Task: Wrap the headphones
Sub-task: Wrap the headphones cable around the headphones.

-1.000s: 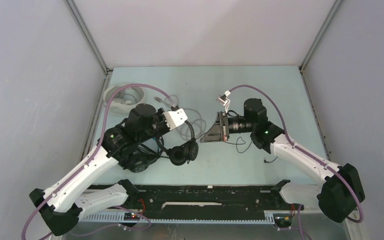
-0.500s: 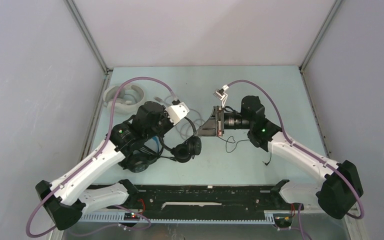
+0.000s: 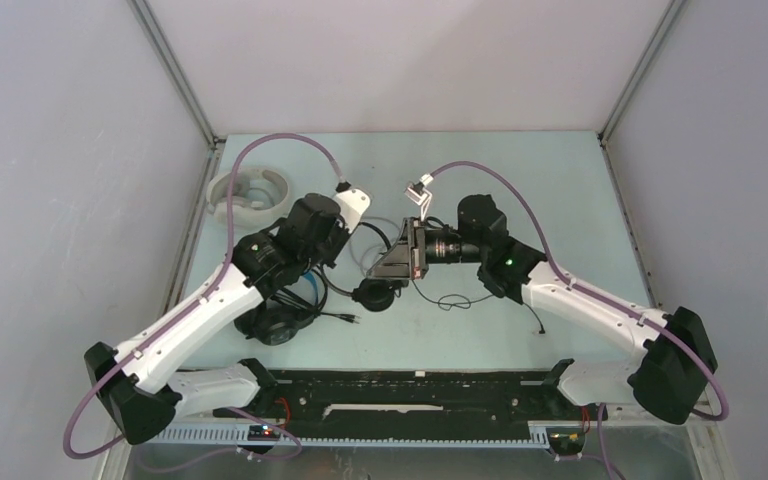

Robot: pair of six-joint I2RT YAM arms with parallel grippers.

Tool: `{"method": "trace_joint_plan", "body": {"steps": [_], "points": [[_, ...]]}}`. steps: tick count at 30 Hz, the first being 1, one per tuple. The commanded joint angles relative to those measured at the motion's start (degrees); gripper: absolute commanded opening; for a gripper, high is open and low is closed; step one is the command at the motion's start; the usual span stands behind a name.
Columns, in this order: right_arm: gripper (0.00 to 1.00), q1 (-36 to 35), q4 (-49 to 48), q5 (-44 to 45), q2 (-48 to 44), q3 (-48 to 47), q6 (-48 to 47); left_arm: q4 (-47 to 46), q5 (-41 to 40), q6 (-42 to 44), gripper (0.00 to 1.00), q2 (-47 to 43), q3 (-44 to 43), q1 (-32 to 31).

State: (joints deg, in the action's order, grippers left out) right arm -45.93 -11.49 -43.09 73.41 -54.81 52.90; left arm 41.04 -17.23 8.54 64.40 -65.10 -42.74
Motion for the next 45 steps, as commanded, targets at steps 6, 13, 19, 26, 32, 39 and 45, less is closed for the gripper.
{"method": "trace_joint_plan", "body": {"steps": [6,13,19,26,32,39,45], "points": [[0.11,-4.93,7.19,10.49,1.26,-6.55,-9.03,-2.79,-6.54,-19.99,0.00,0.57,-7.83,0.41],[0.12,-7.59,15.14,22.32,-0.61,-7.02,-18.98,-2.29,-6.64,-28.00,0.00,0.69,-9.52,2.32],[0.14,-11.56,17.09,31.82,-2.38,-6.90,-27.55,-3.79,-0.98,-32.96,0.00,-0.55,-8.85,5.79],[0.12,-15.05,15.61,39.30,-4.10,-4.27,-33.26,-5.51,3.07,-35.78,0.00,-3.13,-7.64,8.81],[0.11,-16.17,8.03,41.97,-8.07,1.84,-37.32,-6.76,7.33,-37.95,0.00,-4.98,-6.78,10.84],[0.12,-16.59,1.52,42.69,-10.21,8.04,-41.01,-8.16,11.72,-40.01,0.00,-6.49,-6.47,12.48],[0.16,-16.62,-5.45,41.13,-9.64,13.58,-43.53,-9.23,15.16,-41.91,0.00,-7.54,-6.34,13.18]]}}
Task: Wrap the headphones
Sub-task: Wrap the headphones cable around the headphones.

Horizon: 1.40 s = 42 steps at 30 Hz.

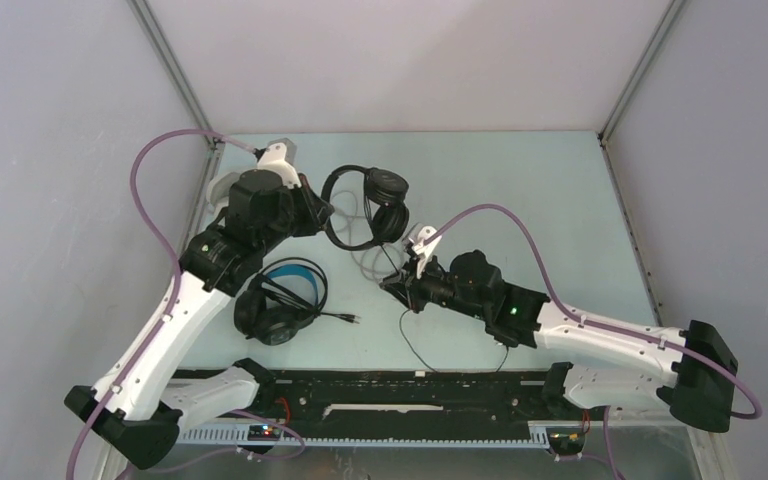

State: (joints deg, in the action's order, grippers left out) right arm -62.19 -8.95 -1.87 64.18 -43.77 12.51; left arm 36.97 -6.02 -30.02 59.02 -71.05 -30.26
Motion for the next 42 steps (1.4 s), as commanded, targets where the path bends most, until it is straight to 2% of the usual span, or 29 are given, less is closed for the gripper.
{"method": "trace_joint_plan", "body": {"steps": [1,8,16,23,32,36,39,42], "points": [[0.15,-0.44,-9.16,-0.45,-0.19,3.38,-3.69,-5.35,4.49,-3.56,0.00,-2.28,-0.41,0.89],[0.04,-0.22,-14.14,-0.12,1.51,7.80,-5.86,-6.31,8.89,-5.01,0.00,-2.69,0.03,2.41],[0.06,1.80,-16.82,-1.65,2.06,11.75,-6.12,-4.61,12.45,-3.11,0.00,-2.39,-0.94,3.66],[0.00,5.15,-18.58,-4.68,0.67,15.25,-7.03,-3.43,12.57,-1.25,0.00,-2.99,-1.27,4.63],[0.00,7.45,-21.41,-7.99,-2.59,19.35,-11.16,-1.53,14.19,1.18,0.00,-2.36,-2.84,5.20],[0.00,8.65,-21.37,-9.83,-4.20,19.95,-12.38,-1.98,19.47,4.00,0.00,-2.18,-3.31,5.21],[0.10,10.01,-21.56,-11.24,-4.33,19.95,-12.11,-3.05,24.51,5.34,0.00,-2.02,-3.08,5.21],[0.12,11.51,-21.33,-12.44,-3.89,19.95,-11.84,-1.90,25.86,6.30,0.00,-1.54,-3.33,5.21]]}}
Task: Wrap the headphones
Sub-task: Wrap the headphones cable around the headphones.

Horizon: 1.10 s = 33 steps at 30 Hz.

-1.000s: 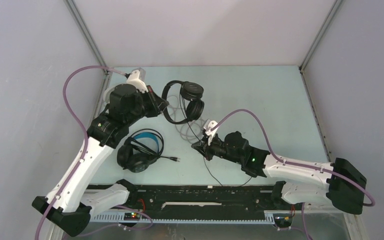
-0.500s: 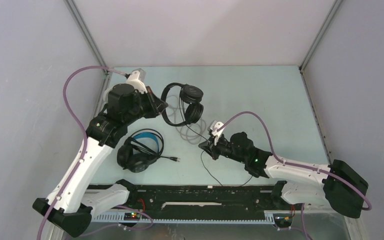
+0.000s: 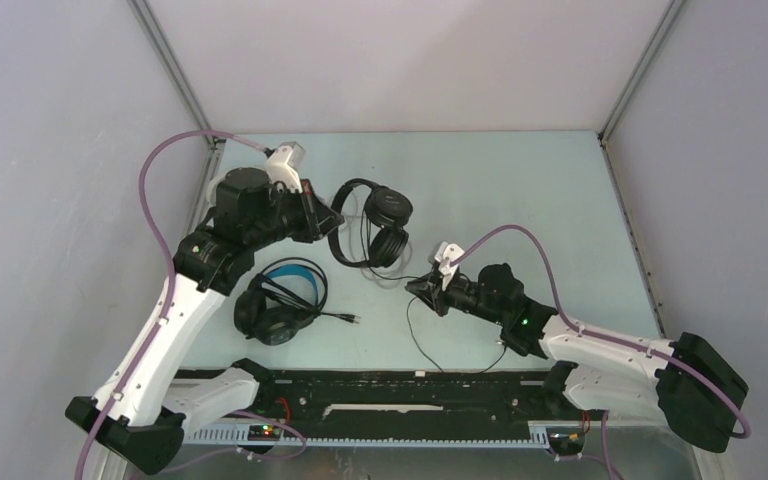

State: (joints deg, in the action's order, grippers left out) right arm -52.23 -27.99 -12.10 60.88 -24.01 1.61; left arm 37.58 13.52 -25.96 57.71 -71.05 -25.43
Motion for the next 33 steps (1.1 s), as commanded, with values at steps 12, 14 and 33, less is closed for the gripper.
{"method": "trace_joint_plan", "body": {"steps": [12,14,33], "points": [[0.00,4.24,-2.72,-3.85,2.48,0.27,-0.24,3.66,5.62,8.30,0.00,1.07,-5.76,0.38],[0.00,5.21,-3.03,-3.74,1.41,0.85,0.56,3.71,3.99,8.86,0.00,0.75,-5.64,0.38],[0.00,8.31,-5.69,-3.31,-1.72,3.53,3.11,6.34,3.51,14.89,0.00,0.22,-6.67,0.47]]}}
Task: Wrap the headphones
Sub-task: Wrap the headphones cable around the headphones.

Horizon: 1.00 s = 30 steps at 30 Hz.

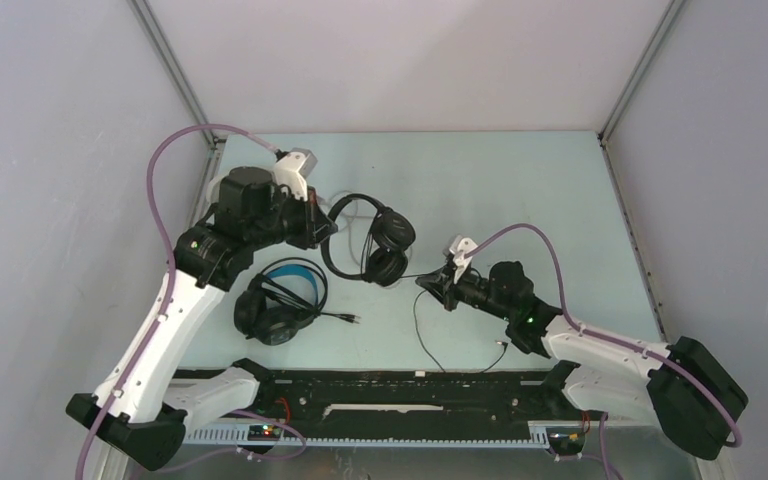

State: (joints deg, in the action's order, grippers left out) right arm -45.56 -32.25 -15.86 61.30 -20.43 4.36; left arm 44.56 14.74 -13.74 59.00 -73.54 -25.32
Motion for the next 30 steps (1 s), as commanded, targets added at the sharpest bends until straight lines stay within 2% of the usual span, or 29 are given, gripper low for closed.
{"method": "trace_joint_plan", "body": {"steps": [1,4,9,16,23,30], "points": [[0.00,1.94,-1.41,0.21,-2.34,-0.05,0.45,-1.27,3.89,2.97,0.00,-1.32,-3.91,0.36],[0.05,2.91,-1.07,-1.32,-2.94,-0.68,0.47,-3.89,10.19,5.94,0.00,-1.76,-1.94,0.27],[0.06,3.63,7.64,-6.52,-4.26,-6.00,2.73,-3.04,5.19,17.54,0.00,-1.82,0.52,-1.83],[0.03,4.34,19.43,-17.71,-3.39,-14.24,9.75,-10.81,2.99,30.88,0.00,-7.54,9.94,-5.51],[0.02,5.54,28.24,-24.02,-1.91,-21.80,19.59,-10.70,-7.09,40.12,0.00,-7.63,11.64,-11.69],[0.02,6.81,27.09,-33.21,-0.93,-23.93,29.09,-12.69,-18.02,46.59,0.00,-8.26,14.21,-16.07]]}}
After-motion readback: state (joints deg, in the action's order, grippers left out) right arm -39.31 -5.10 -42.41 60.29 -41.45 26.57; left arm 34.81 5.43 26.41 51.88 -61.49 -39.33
